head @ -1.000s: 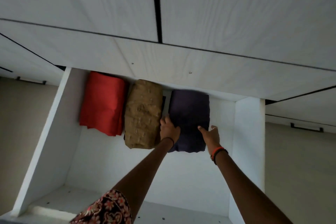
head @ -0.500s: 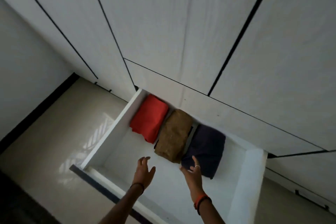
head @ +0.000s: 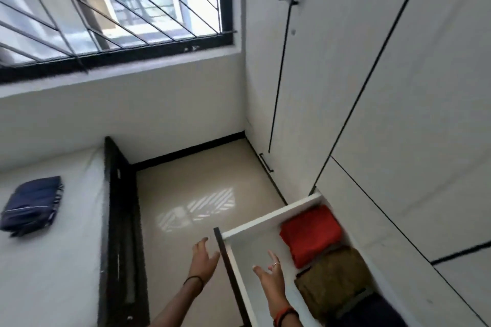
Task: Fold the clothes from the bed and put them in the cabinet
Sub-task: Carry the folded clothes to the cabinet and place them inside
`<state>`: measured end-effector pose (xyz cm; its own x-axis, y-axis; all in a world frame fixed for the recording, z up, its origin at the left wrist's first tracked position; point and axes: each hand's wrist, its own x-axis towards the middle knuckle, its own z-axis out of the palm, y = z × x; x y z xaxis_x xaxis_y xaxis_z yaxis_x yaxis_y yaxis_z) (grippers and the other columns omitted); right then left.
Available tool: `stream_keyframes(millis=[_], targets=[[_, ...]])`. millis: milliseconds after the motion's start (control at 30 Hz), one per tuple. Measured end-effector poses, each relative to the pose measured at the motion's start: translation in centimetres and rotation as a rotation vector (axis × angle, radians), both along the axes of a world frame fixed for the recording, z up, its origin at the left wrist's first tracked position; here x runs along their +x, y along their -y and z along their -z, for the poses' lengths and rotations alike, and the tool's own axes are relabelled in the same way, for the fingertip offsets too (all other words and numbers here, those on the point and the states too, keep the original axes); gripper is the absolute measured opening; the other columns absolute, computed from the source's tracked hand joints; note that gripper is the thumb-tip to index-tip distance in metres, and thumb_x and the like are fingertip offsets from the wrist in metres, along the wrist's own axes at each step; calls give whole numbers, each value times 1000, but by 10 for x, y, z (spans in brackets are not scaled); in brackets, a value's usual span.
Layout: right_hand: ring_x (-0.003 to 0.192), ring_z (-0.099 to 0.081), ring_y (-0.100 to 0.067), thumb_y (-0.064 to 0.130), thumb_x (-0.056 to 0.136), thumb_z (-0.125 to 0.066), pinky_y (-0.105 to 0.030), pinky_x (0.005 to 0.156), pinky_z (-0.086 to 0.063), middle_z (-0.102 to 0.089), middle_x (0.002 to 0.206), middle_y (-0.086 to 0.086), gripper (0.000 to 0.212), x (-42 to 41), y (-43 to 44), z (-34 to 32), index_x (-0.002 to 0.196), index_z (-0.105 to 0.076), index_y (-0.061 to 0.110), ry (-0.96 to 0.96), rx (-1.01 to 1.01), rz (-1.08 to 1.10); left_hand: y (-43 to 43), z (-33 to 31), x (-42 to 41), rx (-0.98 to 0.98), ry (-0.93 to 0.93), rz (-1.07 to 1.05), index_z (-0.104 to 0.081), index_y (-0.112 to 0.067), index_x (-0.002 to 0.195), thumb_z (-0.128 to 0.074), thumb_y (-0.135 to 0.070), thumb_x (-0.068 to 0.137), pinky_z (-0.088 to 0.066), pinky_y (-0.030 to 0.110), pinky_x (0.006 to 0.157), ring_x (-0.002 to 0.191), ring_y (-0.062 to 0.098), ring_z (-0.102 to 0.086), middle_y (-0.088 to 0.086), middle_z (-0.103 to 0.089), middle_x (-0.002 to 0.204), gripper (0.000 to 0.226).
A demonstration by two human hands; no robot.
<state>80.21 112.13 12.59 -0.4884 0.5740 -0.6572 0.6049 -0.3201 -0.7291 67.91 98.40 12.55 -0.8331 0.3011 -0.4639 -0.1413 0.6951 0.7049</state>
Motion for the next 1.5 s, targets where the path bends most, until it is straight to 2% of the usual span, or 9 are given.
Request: stream_keyframes(millis=[167, 300, 667, 800, 967, 1100, 1267, 1400, 1500], targets=[[105, -52, -25, 8, 79, -71, -26, 86, -40, -53, 113, -14, 69, -54, 55, -16, 140, -41, 18, -3, 15, -162, 77, -16, -28, -7, -15, -163, -31, -7, 141, -55, -18, 93, -34, 35, 107, 130, 29, -41, 13, -29, 146, 55], [108, -56, -30, 9, 79, -71, -31, 93, -42, -54, 120, -19, 71, -88, 109, -23, 141, -39, 15, -33, 13, -253, 141, -23, -47, -42, -11, -256, -32, -3, 140, -57, -20, 92, -31, 32, 106, 128, 32, -42, 18, -33, 142, 56], [97, -52, -27, 12, 82, -70, -43, 97, -43, -51, 102, -11, 69, -171, 252, -42, 142, -37, 19, -35, -70, -338, 313, -32, -102, -13, 36, -478, -36, 0, 138, -59, -21, 91, -34, 33, 105, 126, 33, -44, 22, -39, 138, 57], [102, -57, -34, 10, 87, -65, -36, 80, -44, -55, 124, -28, 63, -195, 284, -63, 142, -35, 18, -59, -111, -381, 346, -27, -120, 24, 52, -575, -38, 0, 136, -58, -21, 92, -36, 33, 102, 123, 35, -45, 24, -38, 139, 53], [109, -50, -25, 12, 89, -62, -43, 94, -42, -53, 126, -15, 58, -233, 306, -65, 141, -36, 18, -88, -175, -453, 365, -19, -147, 103, 106, -687, -39, 0, 135, -59, -24, 92, -35, 34, 105, 128, 34, -43, 25, -42, 138, 53], [119, -50, -35, 12, 89, -62, -45, 96, -42, -55, 123, -24, 58, -278, 319, -56, 141, -36, 18, -78, -204, -493, 375, -14, -178, 140, 148, -761, -41, 0, 133, -59, -26, 92, -35, 34, 105, 127, 32, -44, 24, -44, 137, 51], [108, -51, -26, 11, 91, -60, -46, 100, -41, -55, 116, -12, 58, -346, 334, -46, 142, -34, 17, -84, -279, -538, 396, -9, -225, 107, 148, -815, -40, -2, 134, -58, -27, 92, -35, 32, 103, 126, 31, -45, 21, -42, 139, 52], [117, -50, -29, 10, 90, -61, -45, 100, -41, -53, 125, -14, 56, -386, 345, -35, 140, -36, 16, -40, -307, -588, 414, -3, -260, 75, 146, -861, -40, -2, 134, -58, -26, 92, -35, 33, 103, 126, 32, -44, 22, -41, 138, 51], [111, -51, -27, 10, 90, -61, -44, 98, -42, -54, 116, -11, 56, -406, 351, -27, 140, -37, 16, -5, -311, -597, 425, -1, -272, 51, 148, -886, -40, -2, 134, -57, -26, 93, -34, 33, 104, 127, 32, -43, 22, -41, 139, 51]])
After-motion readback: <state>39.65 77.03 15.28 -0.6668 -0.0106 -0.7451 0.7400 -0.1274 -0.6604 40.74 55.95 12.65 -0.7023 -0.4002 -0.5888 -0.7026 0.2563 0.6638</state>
